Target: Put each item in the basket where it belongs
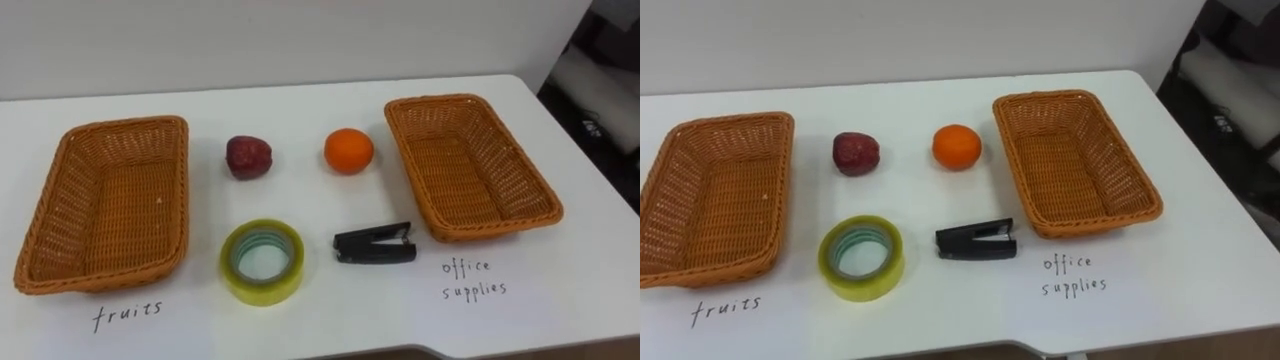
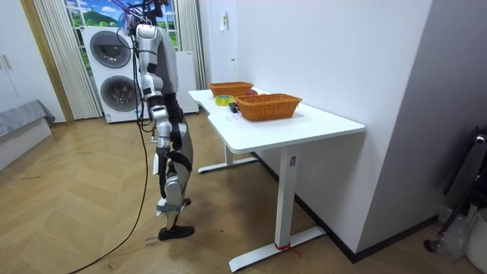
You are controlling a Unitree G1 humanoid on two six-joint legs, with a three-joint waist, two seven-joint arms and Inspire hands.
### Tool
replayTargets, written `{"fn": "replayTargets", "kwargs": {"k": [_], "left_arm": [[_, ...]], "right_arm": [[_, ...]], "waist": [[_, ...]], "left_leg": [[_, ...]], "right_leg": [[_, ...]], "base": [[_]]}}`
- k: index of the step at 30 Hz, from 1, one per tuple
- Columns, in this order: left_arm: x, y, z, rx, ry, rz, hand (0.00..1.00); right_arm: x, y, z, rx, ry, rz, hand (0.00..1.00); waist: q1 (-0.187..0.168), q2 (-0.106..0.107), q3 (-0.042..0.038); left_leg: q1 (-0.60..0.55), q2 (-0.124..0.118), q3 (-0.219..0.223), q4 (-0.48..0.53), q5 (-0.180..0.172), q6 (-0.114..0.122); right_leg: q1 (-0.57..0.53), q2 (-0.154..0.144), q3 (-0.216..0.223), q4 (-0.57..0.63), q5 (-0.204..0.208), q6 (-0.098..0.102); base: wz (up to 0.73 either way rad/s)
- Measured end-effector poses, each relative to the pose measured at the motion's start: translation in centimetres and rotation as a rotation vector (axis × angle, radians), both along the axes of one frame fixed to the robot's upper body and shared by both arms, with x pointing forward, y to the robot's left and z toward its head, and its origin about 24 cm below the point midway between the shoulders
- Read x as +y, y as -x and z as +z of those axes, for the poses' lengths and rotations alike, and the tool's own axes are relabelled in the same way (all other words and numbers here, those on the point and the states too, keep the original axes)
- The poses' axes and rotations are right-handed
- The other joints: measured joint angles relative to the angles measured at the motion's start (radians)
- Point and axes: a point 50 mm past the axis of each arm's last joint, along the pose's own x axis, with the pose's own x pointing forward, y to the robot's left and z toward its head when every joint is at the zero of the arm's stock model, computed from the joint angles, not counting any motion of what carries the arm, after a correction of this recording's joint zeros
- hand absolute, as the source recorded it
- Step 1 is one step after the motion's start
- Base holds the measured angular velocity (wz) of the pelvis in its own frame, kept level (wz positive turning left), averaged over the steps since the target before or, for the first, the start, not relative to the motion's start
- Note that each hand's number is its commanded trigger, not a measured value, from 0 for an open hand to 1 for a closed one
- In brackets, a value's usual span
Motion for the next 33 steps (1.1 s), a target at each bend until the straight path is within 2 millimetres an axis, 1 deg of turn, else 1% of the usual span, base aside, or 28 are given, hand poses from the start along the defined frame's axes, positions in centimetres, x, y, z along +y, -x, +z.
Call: {"fn": "replayTargets", "kwargs": {"k": [1,3,7,9,13,16,18,19,21,23,25,27,31,33], "left_arm": [[0.0,0.0,0.0,0.000,0.000,-0.002,0.00],[0.0,-0.1,0.0,-0.004,0.001,-0.002,0.00],[0.0,0.0,0.1,-0.008,-0.004,-0.004,0.00],[0.1,0.1,0.1,-0.012,-0.005,-0.006,0.00],[0.2,0.1,0.2,-0.038,-0.004,-0.016,0.00],[0.2,-0.1,0.3,-0.053,-0.006,-0.022,0.00],[0.3,-0.1,0.3,-0.052,-0.009,-0.032,0.00],[0.3,-0.1,0.3,-0.051,-0.010,-0.035,0.00],[0.4,-0.1,0.3,-0.049,-0.012,-0.045,0.00],[0.4,-0.2,0.3,-0.050,-0.014,-0.049,0.00],[0.4,-0.3,0.3,-0.056,-0.014,-0.056,0.00],[0.3,-0.6,0.3,-0.061,-0.011,-0.076,0.00],[0.1,-1.2,0.3,-0.075,-0.004,-0.090,0.00],[0.0,-1.0,0.2,-0.074,-0.001,-0.091,0.00]], "right_arm": [[-0.2,-0.3,0.1,-0.001,0.012,-0.002,0.00],[-1.0,-1.6,0.8,-0.013,0.064,-0.007,0.00],[-2.2,-2.3,1.8,0.014,0.151,-0.026,0.00],[-3.0,-3.1,2.6,0.046,0.235,-0.006,0.00],[-4.1,-4.3,4.0,0.092,0.367,0.029,0.00],[-5.0,-6.1,5.9,0.079,0.494,0.070,0.00],[-5.5,-7.9,7.6,0.064,0.624,0.142,0.00],[-5.5,-8.2,8.0,0.058,0.654,0.155,0.00],[-5.7,-9.5,9.6,0.024,0.750,0.178,0.00],[-5.5,-10.6,10.7,0.002,0.826,0.212,0.00],[-5.5,-11.2,11.6,0.004,0.908,0.256,0.00],[-5.5,-12.2,13.2,-0.019,1.004,0.282,0.00],[-5.4,-13.2,15.4,-0.074,1.114,0.283,0.00],[-4.9,-14.1,17.6,-0.118,1.229,0.304,0.00]], "waist": [[-0.002,0.000,-0.0001],[-0.009,0.002,-0.0002],[-0.006,0.002,-0.0001],[-0.003,0.004,0.0003],[0.002,0.005,0.0006],[0.010,0.005,-0.0019],[0.015,0.007,-0.0025],[0.016,0.007,-0.0025],[0.026,0.006,-0.0031],[0.026,0.005,-0.0030],[0.026,0.003,-0.0028],[0.029,0.000,-0.0019],[0.043,-0.010,-0.0007],[0.049,-0.009,-0.0005]], "left_leg": [[0.000,0.000,0.000,0.000,0.000,0.000],[-0.004,0.000,0.001,0.001,0.000,0.000],[-0.004,0.000,0.006,0.000,0.000,0.000],[-0.006,0.001,0.018,0.000,0.000,0.000],[-0.009,0.001,0.024,-0.002,0.000,0.000],[-0.011,0.000,0.029,-0.015,0.003,0.004],[-0.013,-0.001,0.028,-0.014,0.004,0.005],[-0.012,-0.001,0.028,-0.013,0.004,0.005],[-0.014,-0.001,0.025,-0.013,0.004,0.005],[-0.015,-0.001,0.022,-0.013,0.004,0.004],[-0.013,-0.002,0.020,-0.014,0.004,0.004],[-0.013,-0.001,0.021,-0.014,0.004,0.004],[-0.013,-0.001,0.022,-0.014,0.004,0.004],[-0.022,-0.002,0.024,-0.010,0.004,0.004]], "right_leg": [[0.000,0.000,0.000,0.000,0.000,0.000],[-0.004,0.000,0.001,-0.001,0.000,0.000],[-0.008,0.000,0.006,-0.001,0.000,0.000],[-0.020,0.002,0.017,0.004,0.000,0.000],[-0.027,0.002,0.028,0.011,0.000,0.001],[-0.040,0.002,0.034,0.014,0.001,0.003],[-0.045,0.001,0.032,0.014,0.001,0.003],[-0.045,0.001,0.031,0.013,0.001,0.003],[-0.046,0.001,0.029,0.012,0.002,0.003],[-0.045,0.001,0.027,0.012,0.002,0.003],[-0.041,0.001,0.024,0.012,0.002,0.003],[-0.043,0.000,0.023,0.012,0.002,0.003],[-0.043,0.000,0.021,0.012,0.002,0.003],[-0.046,-0.001,0.023,0.013,0.002,0.004]], "base": [[0.00],[0.00],[-0.04],[-0.13],[-0.08],[-0.09],[0.00],[0.04],[0.00],[0.05],[0.03],[0.00],[-0.01],[0.00]]}}
